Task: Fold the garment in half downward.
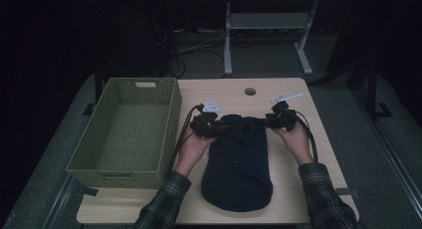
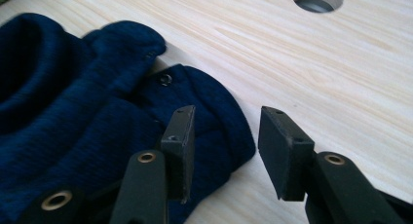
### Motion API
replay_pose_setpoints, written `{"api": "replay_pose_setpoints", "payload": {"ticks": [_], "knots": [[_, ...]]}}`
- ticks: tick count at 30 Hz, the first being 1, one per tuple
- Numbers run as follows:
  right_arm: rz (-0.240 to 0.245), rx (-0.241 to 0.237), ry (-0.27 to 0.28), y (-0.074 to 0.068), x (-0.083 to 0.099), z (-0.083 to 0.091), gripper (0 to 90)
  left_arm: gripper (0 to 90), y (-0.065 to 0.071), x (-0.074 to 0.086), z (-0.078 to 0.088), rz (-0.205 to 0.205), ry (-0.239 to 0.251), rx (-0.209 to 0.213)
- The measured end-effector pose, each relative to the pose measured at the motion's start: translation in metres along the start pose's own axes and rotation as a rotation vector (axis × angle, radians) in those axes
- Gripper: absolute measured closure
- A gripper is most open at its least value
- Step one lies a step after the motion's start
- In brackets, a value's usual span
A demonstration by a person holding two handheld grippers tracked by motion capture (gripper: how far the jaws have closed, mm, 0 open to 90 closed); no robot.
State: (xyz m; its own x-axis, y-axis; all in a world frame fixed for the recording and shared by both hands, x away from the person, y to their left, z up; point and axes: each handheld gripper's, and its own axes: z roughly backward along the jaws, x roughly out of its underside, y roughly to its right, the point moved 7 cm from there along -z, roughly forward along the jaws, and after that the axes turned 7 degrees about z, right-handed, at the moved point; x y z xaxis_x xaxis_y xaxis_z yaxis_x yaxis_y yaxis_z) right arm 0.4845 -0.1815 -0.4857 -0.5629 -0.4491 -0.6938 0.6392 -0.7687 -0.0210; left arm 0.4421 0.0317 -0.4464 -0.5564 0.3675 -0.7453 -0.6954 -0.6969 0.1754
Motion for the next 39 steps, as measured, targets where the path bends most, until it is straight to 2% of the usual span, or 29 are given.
{"api": "replay_pose_setpoints", "payload": {"ticks": [2,5,10,13,15,19,23,26,29,30,34,36,39], "knots": [[-0.007,0.003,-0.002,0.003,0.001,-0.002,56.8,68.4,-0.009,-0.005,-0.008,0.02,0.003,-0.002],[-0.018,0.004,-0.005,0.006,0.003,-0.006,56.8,68.4,-0.023,-0.011,-0.021,0.006,-0.015,-0.038],[-0.046,-0.002,-0.001,0.01,0.005,-0.014,56.8,68.0,-0.044,-0.02,-0.043,0.021,-0.022,-0.068],[-0.053,-0.003,-0.008,0.01,0.006,-0.017,56.7,64.8,-0.056,-0.021,-0.056,0.01,-0.056,-0.104],[-0.057,0.001,-0.014,0.011,0.006,-0.019,56.1,62.0,-0.061,-0.019,-0.067,0.033,-0.078,-0.088],[-0.069,-0.008,-0.022,0.014,0.009,-0.023,55.7,58.1,-0.063,-0.009,-0.08,0.04,-0.14,-0.052],[-0.06,-0.037,-0.038,0.012,0.013,-0.027,56.1,57.3,-0.063,-0.002,-0.085,0.051,-0.164,-0.025],[-0.065,-0.064,-0.056,0.01,0.015,-0.031,59.1,60.7,-0.062,0.001,-0.087,0.067,-0.181,-0.002],[-0.05,-0.084,-0.054,0.007,0.014,-0.032,68.1,63.2,-0.061,0.003,-0.086,0.068,-0.19,0.011],[-0.043,-0.098,-0.059,0.006,0.014,-0.032,71.9,65.5,-0.061,0.003,-0.086,0.072,-0.195,0.016],[-0.041,-0.117,-0.052,0.006,0.014,-0.032,77.4,75.2,-0.059,0.003,-0.085,0.072,-0.205,0.032],[-0.027,-0.113,-0.05,0.006,0.013,-0.032,79.1,78.1,-0.06,0.003,-0.082,0.063,-0.216,0.028],[-0.005,-0.082,-0.037,0.006,0.009,-0.029,80.0,79.6,-0.061,-0.001,-0.076,0.06,-0.193,0.007]]}}
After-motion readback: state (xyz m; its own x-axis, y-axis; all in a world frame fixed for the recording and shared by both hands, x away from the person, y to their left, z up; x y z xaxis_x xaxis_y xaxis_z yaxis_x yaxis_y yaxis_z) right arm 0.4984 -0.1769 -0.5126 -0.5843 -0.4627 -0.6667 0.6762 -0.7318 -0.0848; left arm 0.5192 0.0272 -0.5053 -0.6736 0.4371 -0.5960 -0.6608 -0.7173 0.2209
